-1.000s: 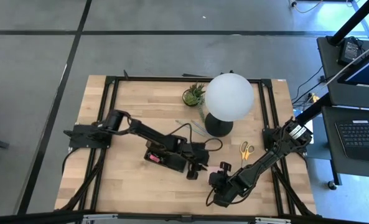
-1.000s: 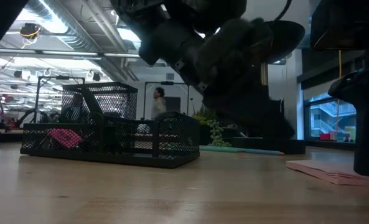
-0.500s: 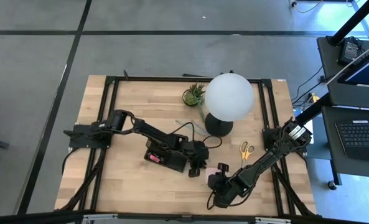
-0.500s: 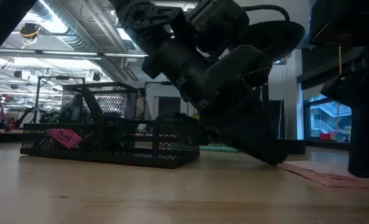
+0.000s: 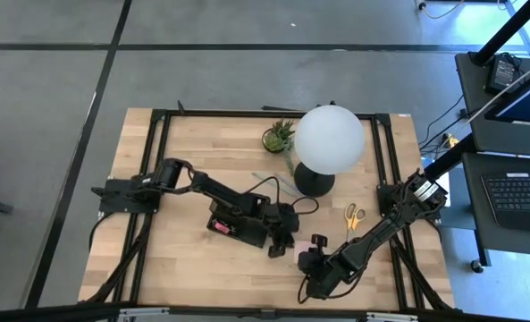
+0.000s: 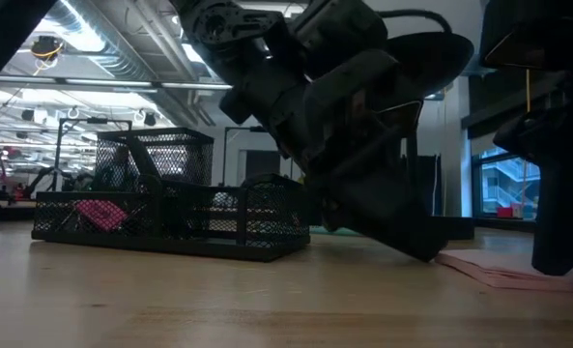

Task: Pick and place office supplies into organizer
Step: Put the sticky notes into the desk organizer

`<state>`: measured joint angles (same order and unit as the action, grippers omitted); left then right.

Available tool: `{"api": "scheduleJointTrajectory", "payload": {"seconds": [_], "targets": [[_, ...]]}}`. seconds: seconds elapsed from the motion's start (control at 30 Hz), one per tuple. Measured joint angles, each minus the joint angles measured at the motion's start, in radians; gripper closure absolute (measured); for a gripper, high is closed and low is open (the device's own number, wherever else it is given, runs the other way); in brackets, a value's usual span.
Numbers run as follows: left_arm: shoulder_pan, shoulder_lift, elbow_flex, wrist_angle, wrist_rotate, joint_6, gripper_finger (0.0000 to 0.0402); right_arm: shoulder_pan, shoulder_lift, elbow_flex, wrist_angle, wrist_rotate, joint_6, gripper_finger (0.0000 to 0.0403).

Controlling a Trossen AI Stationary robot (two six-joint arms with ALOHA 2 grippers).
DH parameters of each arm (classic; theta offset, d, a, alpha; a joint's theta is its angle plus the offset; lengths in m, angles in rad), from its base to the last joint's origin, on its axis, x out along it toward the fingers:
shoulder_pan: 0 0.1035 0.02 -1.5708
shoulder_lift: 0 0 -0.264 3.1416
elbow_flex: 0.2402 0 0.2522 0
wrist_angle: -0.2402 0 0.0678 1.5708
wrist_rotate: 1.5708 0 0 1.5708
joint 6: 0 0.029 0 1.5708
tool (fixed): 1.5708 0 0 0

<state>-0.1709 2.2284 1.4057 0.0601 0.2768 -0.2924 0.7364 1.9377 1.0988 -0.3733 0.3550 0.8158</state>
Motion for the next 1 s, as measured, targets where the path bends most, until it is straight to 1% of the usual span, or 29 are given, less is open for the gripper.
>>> {"api": "scheduleJointTrajectory", "payload": {"seconds": [0.07, 0.2, 0.33, 0.47, 0.67, 0.77, 0.87, 0.93, 1.0], "targets": [[-0.002, 0.0, 0.0, 0.003, -0.036, 0.053, 0.0318, 0.0, 0.0, 0.0, 0.003, 0.0, 0.0, 0.0258], [-0.006, 0.0, 0.0, 0.015, -0.068, 0.165, 0.0316, 0.0, 0.0, 0.0, 0.006, 0.003, -0.014, 0.0258], [-0.01, 0.0, 0.0, 0.014, -0.068, 0.21, 0.0297, 0.0, 0.0, 0.0, 0.006, 0.003, -0.016, 0.0258], [-0.012, 0.0, 0.0, 0.009, -0.051, 0.208, 0.0258, 0.0, 0.0, 0.0, 0.005, 0.003, -0.017, 0.0258], [-0.009, -0.004, 0.0, 0.009, -0.071, 0.173, 0.0208, 0.0, 0.0, 0.0, 0.008, 0.003, -0.017, 0.0258], [-0.006, -0.004, -0.001, 0.024, -0.094, 0.143, 0.0197, -0.001, 0.0, 0.0, 0.015, 0.003, -0.017, 0.0258], [0.003, -0.004, -0.001, 0.02, -0.094, 0.119, 0.0194, -0.001, 0.0, 0.0, 0.018, 0.003, -0.017, 0.0258], [0.006, -0.005, -0.001, 0.017, -0.083, 0.099, 0.0194, -0.001, 0.0, 0.0, 0.018, 0.003, -0.029, 0.0258], [0.009, -0.001, 0.0, 0.019, -0.049, 0.075, 0.0194, -0.001, 0.001, 0.0, 0.018, 0.009, -0.046, 0.0258]]}}
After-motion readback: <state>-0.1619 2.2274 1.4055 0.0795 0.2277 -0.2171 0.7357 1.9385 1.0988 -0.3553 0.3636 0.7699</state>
